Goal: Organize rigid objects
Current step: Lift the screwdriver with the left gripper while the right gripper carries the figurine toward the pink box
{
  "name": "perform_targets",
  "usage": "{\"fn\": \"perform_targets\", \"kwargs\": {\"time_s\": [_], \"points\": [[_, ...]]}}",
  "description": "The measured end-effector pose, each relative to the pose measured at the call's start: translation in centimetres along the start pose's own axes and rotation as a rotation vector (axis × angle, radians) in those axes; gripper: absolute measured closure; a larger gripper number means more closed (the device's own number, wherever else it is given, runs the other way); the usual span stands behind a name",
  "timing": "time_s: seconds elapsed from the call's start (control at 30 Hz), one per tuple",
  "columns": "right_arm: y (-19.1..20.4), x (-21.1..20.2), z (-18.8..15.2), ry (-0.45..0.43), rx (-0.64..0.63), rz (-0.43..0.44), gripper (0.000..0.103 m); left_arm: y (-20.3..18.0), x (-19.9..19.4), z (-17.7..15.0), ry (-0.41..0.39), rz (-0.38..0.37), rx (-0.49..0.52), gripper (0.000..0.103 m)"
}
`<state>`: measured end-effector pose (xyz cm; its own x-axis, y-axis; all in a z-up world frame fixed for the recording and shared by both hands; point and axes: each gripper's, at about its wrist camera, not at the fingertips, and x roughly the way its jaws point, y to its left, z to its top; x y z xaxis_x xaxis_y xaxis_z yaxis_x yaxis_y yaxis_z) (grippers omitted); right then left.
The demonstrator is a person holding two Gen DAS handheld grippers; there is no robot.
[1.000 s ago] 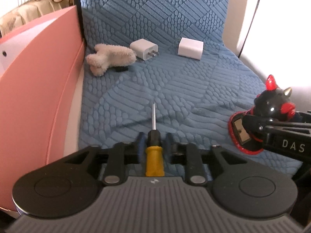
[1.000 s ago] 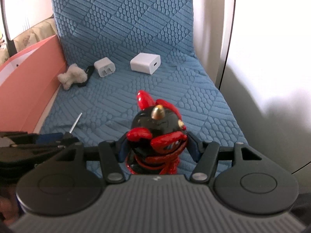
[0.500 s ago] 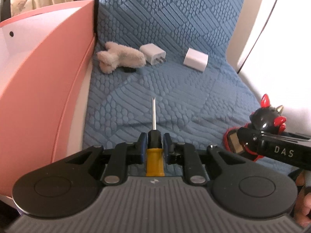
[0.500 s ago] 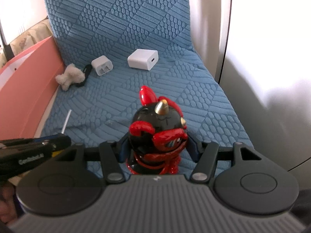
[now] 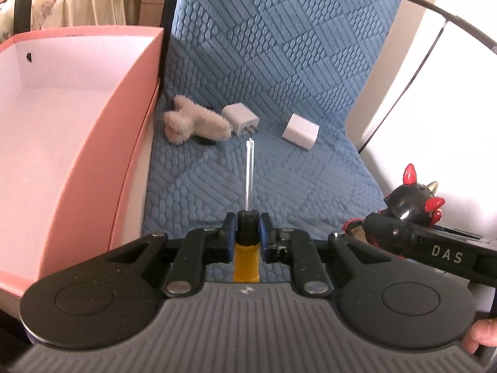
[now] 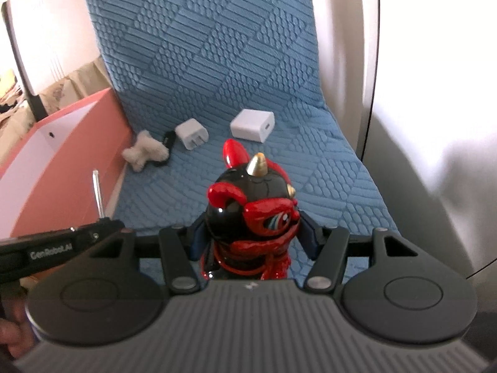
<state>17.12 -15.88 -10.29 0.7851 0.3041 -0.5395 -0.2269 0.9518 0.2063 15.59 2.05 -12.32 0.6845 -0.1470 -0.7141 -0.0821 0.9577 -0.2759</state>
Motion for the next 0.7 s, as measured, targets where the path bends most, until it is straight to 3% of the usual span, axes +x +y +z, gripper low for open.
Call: {"fn": "perform_targets", "kwargs": {"time_s": [0.37,0.7], "points": [[1.5,-2.4,2.0,-0.030,-0.014,0.017,0.042,0.2,-3.0,1.8,-0.035,-0.021,-0.002,0.085],[4.5,-5.0,5.9,-0.077,-0.051,0.042,0.042,0.5,-7.1,6.5,-0.081,-0.035,-0.004,0.085]]}}
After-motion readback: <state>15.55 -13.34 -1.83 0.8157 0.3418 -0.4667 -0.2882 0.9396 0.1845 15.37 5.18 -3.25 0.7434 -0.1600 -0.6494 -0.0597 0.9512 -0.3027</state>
